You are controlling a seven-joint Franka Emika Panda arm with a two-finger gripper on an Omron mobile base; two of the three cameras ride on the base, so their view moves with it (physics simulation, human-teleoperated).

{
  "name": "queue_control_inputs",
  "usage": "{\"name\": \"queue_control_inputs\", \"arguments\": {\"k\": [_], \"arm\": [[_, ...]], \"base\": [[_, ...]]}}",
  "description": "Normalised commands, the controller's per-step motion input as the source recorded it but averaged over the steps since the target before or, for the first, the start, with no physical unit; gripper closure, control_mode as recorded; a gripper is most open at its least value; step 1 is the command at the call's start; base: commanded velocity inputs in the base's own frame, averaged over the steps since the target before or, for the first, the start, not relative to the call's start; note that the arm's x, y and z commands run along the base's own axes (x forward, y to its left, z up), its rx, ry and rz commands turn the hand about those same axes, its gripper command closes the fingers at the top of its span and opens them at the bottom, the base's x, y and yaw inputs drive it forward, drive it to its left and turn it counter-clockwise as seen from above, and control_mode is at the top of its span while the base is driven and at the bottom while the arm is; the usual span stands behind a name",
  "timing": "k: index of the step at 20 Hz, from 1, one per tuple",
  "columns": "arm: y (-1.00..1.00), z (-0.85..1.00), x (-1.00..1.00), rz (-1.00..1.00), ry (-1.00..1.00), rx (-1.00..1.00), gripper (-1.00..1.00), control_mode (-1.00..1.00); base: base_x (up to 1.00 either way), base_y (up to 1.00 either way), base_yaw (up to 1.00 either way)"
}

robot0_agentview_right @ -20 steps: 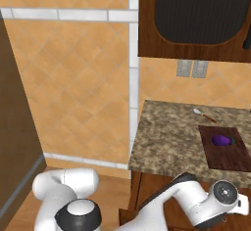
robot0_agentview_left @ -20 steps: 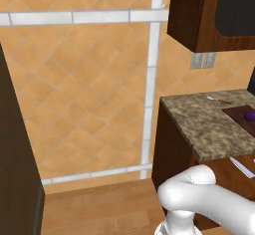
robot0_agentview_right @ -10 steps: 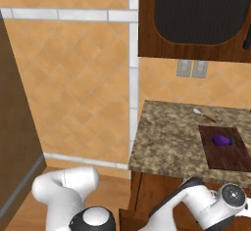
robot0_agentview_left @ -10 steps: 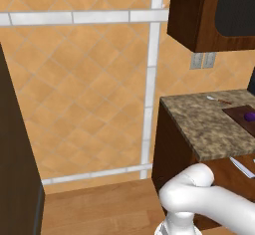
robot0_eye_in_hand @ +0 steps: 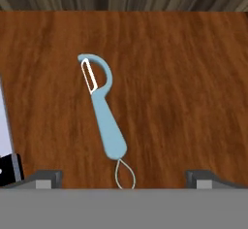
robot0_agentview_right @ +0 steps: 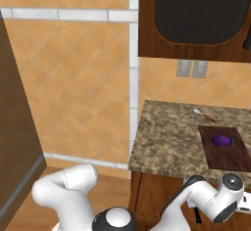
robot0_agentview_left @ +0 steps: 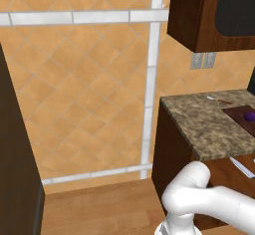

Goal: Place the appropriate cutting tool for cutting the eggplant skin on the cutting board.

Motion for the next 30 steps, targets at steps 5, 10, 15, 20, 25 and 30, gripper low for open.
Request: {"name": "queue_control_inputs", "arguments": {"k": [5, 10, 15, 20, 25, 30], "arm": [[0.0, -0.21, 0.18, 0.0, 0.0, 0.0, -1.0, -1.0], [0.0, -0.17, 0.03, 0.0, 0.02, 0.0, -1.0, -1.0], [0.0, -0.01, 0.11, 0.0, 0.0, 0.0, -1.0, -1.0], [0.0, -0.11, 0.03, 0.0, 0.02, 0.0, -1.0, -1.0], [0.0, 0.0, 0.0, 0.0, 0.0, 0.0, -1.0, -1.0], [0.0, 0.0, 0.0, 0.0, 0.0, 0.0, -1.0, -1.0]], "base": [[0.0, 0.0, 0.0], [0.0, 0.0, 0.0], [0.0, 0.0, 0.0], [0.0, 0.0, 0.0], [0.0, 0.0, 0.0], [0.0, 0.0, 0.0]]}}
